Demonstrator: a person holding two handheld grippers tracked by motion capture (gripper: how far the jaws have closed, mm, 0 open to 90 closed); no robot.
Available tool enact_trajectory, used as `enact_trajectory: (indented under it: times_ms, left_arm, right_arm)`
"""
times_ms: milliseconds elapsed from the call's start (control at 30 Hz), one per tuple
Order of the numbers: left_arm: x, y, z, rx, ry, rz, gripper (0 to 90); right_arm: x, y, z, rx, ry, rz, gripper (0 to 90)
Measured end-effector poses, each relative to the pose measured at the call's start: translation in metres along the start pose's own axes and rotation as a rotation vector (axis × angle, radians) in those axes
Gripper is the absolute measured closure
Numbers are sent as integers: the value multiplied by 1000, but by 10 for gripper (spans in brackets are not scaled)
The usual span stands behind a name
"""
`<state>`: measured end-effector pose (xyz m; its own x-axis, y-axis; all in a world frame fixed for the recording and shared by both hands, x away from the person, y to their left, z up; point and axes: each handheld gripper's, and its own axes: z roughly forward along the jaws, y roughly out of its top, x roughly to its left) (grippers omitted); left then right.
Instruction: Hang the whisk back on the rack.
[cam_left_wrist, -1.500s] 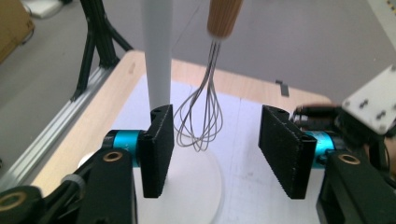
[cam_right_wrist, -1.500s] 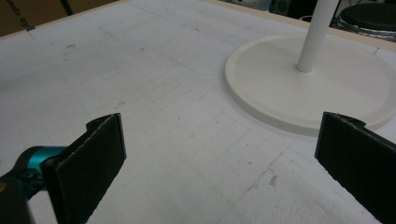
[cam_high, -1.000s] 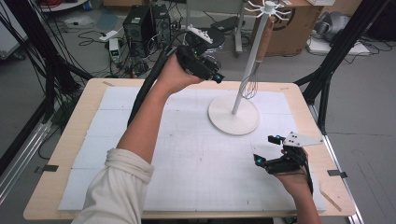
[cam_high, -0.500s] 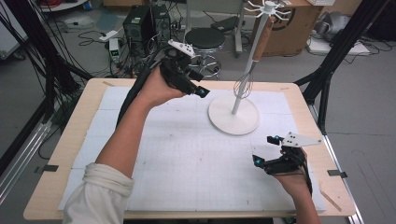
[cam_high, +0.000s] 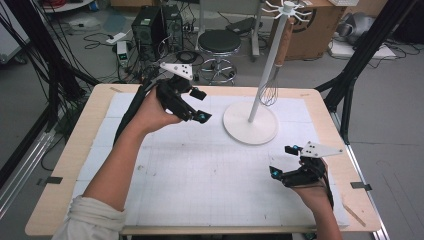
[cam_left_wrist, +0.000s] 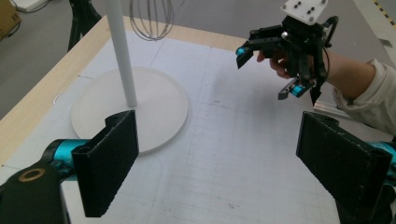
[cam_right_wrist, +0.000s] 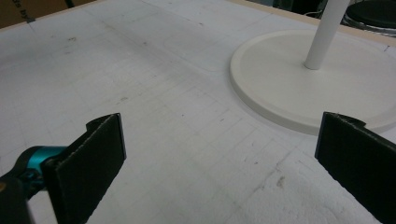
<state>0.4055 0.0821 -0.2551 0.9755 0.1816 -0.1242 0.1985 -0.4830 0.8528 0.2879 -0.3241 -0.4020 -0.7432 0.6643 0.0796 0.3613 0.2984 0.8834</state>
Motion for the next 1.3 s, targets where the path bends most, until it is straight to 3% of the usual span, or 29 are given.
enact_trajectory:
  times_ms: [167,767,1300]
  left_arm:
    - [-9,-16,-4,-7,4,-2,114]
    - [-21,-62,-14,-8,40,-34,66]
    - [-31,-112,-23,-17,127,-103,16]
  right_arm:
    - [0,0,1,4,-3,-3,4]
    - [1,0,3,15,-5,-5,4]
    - [3,0,5,23,-3,-10,4]
